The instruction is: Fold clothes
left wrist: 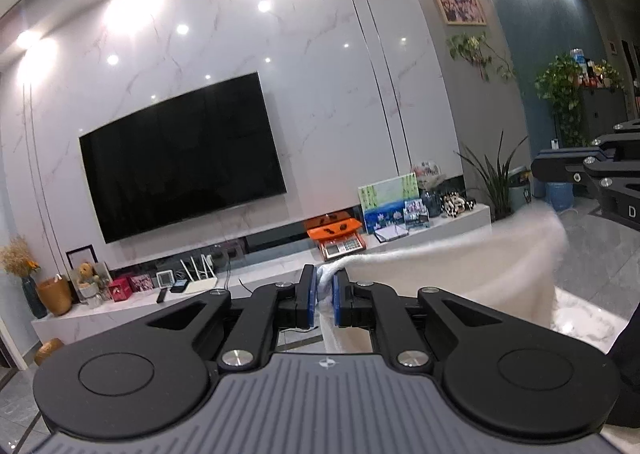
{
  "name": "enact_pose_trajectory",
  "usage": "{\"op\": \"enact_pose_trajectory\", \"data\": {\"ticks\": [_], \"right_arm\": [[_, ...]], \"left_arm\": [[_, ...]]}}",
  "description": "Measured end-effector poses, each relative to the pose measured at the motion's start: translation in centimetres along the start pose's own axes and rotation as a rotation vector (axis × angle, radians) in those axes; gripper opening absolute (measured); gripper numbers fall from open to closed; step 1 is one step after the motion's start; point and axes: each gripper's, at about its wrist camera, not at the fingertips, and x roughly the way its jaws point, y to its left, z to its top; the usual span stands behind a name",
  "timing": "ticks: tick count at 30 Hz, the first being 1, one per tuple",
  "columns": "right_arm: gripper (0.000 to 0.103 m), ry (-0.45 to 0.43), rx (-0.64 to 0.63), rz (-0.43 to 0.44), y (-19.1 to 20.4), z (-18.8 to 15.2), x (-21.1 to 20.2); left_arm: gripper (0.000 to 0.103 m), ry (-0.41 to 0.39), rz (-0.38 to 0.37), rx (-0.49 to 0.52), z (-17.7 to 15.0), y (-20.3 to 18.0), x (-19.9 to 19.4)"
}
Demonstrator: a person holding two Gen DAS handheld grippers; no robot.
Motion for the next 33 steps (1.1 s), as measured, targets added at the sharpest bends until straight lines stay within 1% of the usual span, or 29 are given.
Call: {"op": "enact_pose_trajectory", "data": {"ticks": [2, 3, 7, 11, 15, 17, 18, 21, 23, 24, 25, 26, 29, 30, 31, 32, 33], "right_arm": [[0.000, -0.004, 0.006, 0.006, -0.3, 0.6, -0.4], [0.000, 0.008, 0.016, 0.018, -0.5, 0.7, -0.4], [0.000, 0.098, 0.057, 0.064, -1.1, -1.3, 0.6], [0.000, 0.204, 0.087, 0.125, -0.2, -5.0, 0.9], [0.000, 0.337, 0.126, 0.202, 1.6, -11.4, 1.7], [0.000, 0.381, 0.140, 0.229, 2.8, -13.3, 2.0], [0.000, 0.414, 0.150, 0.251, 3.6, -15.0, 2.3], [0.000, 0.461, 0.150, 0.300, 6.0, -18.2, 2.6], [0.001, 0.477, 0.142, 0.343, 7.5, -19.8, 2.7], [0.003, 0.481, 0.137, 0.363, 8.2, -20.5, 2.7], [0.004, 0.491, 0.122, 0.399, 9.3, -21.4, 2.6], [0.005, 0.495, 0.114, 0.415, 9.8, -21.9, 2.7], [0.011, 0.506, 0.050, 0.494, 12.4, -23.3, 2.8], [0.017, 0.508, 0.023, 0.523, 13.4, -23.6, 2.8], [0.028, 0.510, -0.004, 0.551, 14.3, -24.0, 2.7], [0.033, 0.511, -0.035, 0.580, 15.2, -24.4, 2.6], [0.040, 0.510, -0.062, 0.606, 16.0, -24.8, 2.9]], "left_arm": [[0.007, 0.023, -0.013, 0.000, -0.2, -0.2, 0.3], [0.007, 0.037, -0.019, 0.004, -0.3, -0.2, 0.6], [0.007, 0.122, -0.026, 0.057, -2.3, -0.9, 2.3], [0.007, 0.222, -0.058, 0.016, -6.5, -0.7, 5.3], [0.007, 0.288, -0.061, -0.029, -9.7, 0.0, 7.6], [0.007, 0.307, -0.059, -0.040, -10.8, 0.4, 8.2], [0.007, 0.317, -0.058, -0.046, -11.5, 0.5, 8.5], [0.007, 0.342, -0.048, -0.060, -14.0, 1.3, 9.4], [0.007, 0.355, -0.044, -0.075, -15.4, 1.6, 9.9], [0.007, 0.363, -0.045, -0.088, -16.1, 1.8, 9.5], [0.007, 0.372, -0.043, -0.101, -16.8, 2.0, 9.9], [0.008, 0.382, -0.041, -0.115, -17.5, 2.3, 10.0], [0.008, 0.403, -0.046, -0.149, -19.6, 3.1, 10.3], [0.009, 0.406, -0.049, -0.159, -20.3, 3.4, 10.1], [0.010, 0.405, -0.050, -0.169, -20.9, 3.6, 10.1], [0.011, 0.402, -0.053, -0.179, -21.3, 3.9, 10.1], [0.012, 0.400, -0.061, -0.189, -21.7, 4.1, 10.1]]}}
